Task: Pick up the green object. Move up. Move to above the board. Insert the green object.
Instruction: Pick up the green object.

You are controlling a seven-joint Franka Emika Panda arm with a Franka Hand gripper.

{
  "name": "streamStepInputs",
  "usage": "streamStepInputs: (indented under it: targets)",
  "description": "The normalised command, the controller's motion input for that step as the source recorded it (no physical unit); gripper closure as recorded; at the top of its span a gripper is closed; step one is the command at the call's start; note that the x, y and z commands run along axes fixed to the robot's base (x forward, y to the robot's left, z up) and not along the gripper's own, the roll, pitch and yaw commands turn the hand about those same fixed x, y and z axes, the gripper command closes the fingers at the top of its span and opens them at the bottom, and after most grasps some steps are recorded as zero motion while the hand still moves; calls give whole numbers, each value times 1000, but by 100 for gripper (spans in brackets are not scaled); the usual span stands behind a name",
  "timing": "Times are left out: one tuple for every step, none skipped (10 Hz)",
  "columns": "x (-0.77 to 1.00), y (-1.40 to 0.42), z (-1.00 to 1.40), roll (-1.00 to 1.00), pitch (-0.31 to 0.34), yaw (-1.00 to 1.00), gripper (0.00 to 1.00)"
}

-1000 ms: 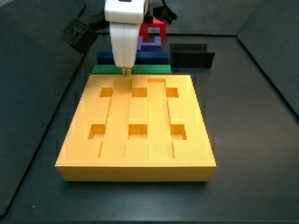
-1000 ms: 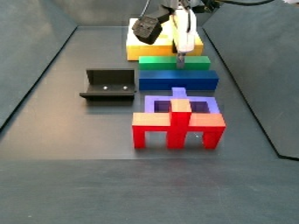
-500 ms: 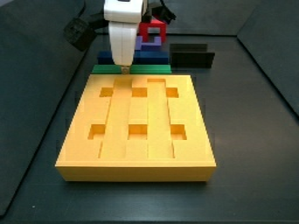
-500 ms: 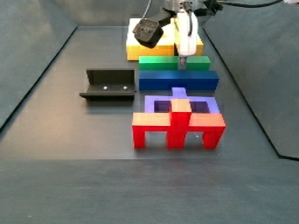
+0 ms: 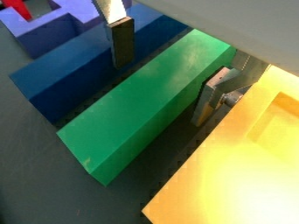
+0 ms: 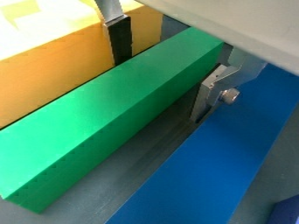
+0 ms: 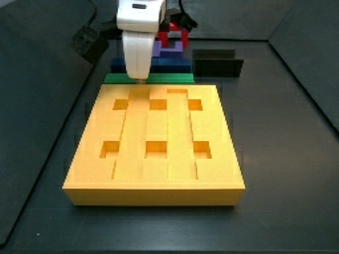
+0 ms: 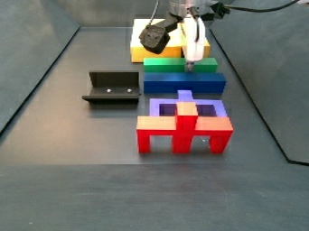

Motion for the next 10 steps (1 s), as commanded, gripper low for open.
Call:
streamStepInputs:
  targets:
    - [0,0,0,0,0,-9,0]
    - [0,0,0,0,0,0,0]
    - [0,0,0,0,0,0,100]
    - [0,0,0,0,0,0,100]
    - [0,0,0,0,0,0,100]
    - [0,0,0,0,0,0,100]
    - [0,0,0,0,0,0,100]
    - [0,0,0,0,0,0,100]
    - [0,0,0,0,0,0,100]
    - [0,0,0,0,0,0,100]
